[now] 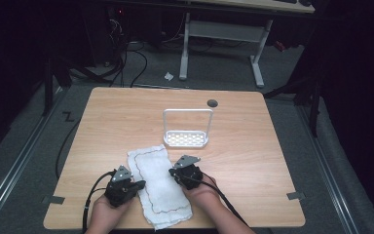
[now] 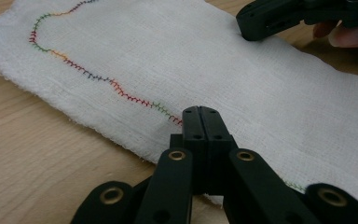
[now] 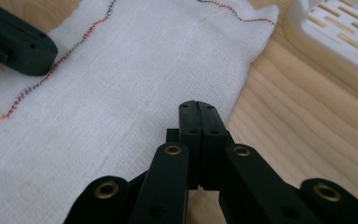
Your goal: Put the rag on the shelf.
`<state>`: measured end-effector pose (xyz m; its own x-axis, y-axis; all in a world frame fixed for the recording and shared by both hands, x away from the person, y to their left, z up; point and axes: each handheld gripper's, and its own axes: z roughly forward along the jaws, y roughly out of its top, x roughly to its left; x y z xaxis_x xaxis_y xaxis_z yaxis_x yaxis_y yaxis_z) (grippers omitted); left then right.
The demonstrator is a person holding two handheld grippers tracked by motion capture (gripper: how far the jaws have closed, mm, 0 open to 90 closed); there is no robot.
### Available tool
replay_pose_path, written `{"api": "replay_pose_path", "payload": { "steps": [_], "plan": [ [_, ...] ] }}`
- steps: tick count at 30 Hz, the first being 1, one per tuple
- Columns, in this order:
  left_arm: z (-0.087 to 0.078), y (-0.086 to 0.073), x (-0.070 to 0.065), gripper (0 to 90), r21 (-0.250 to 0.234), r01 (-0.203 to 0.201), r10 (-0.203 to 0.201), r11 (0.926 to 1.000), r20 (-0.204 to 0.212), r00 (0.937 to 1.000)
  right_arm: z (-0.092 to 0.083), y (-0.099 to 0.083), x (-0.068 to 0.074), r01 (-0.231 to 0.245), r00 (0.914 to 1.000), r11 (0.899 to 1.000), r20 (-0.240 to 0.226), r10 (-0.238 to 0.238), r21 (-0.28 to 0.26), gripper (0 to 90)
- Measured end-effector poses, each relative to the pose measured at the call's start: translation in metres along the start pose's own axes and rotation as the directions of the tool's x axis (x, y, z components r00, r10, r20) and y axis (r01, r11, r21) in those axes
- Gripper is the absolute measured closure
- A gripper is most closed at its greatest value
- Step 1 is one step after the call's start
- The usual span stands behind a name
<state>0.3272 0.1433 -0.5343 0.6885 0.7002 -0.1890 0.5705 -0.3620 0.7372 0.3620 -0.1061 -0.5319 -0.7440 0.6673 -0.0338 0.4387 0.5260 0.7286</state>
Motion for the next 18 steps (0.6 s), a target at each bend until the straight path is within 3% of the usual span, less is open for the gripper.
{"api": "replay_pose_path", "payload": {
  "steps": [3, 6, 10, 14, 15, 18],
  "plan": [
    [0.001, 0.001, -0.005, 90.0, 0.011, -0.021, 0.020, 0.9997, 0.012, 0.9997, -0.008, -0.009, 0.002, 0.008, 1.0000, 1.000, 0.003, -0.008, -0.010, 90.0],
    [0.007, 0.003, -0.017, 90.0, 0.025, -0.057, 0.055, 0.9981, 0.055, 0.9970, -0.026, -0.026, 0.006, 0.011, 0.9999, 1.000, 0.010, -0.010, -0.011, 90.0],
    [0.018, 0.009, -0.027, 90.0, 0.030, -0.065, 0.062, 0.9974, 0.097, 0.9933, -0.044, -0.043, 0.006, 0.001, 0.9998, 1.000, 0.017, 0.000, -0.006, 90.0],
    [0.028, 0.015, -0.036, 90.0, 0.029, -0.087, 0.083, 0.9958, 0.112, 0.9902, -0.058, -0.056, 0.002, -0.022, 0.9995, 1.000, 0.022, 0.022, -0.007, 90.0],
    [0.035, 0.020, -0.041, 90.0, 0.033, -0.120, 0.116, 0.9922, 0.118, 0.9862, -0.066, -0.064, -0.002, -0.033, 0.9991, 0.999, 0.028, 0.033, -0.009, 90.0],
    [0.041, 0.024, -0.048, 90.0, 0.024, -0.118, 0.114, 0.9927, 0.129, 0.9851, -0.075, -0.072, -0.007, -0.048, 0.9981, 0.999, 0.040, 0.048, -0.010, 90.0]
  ]
}}
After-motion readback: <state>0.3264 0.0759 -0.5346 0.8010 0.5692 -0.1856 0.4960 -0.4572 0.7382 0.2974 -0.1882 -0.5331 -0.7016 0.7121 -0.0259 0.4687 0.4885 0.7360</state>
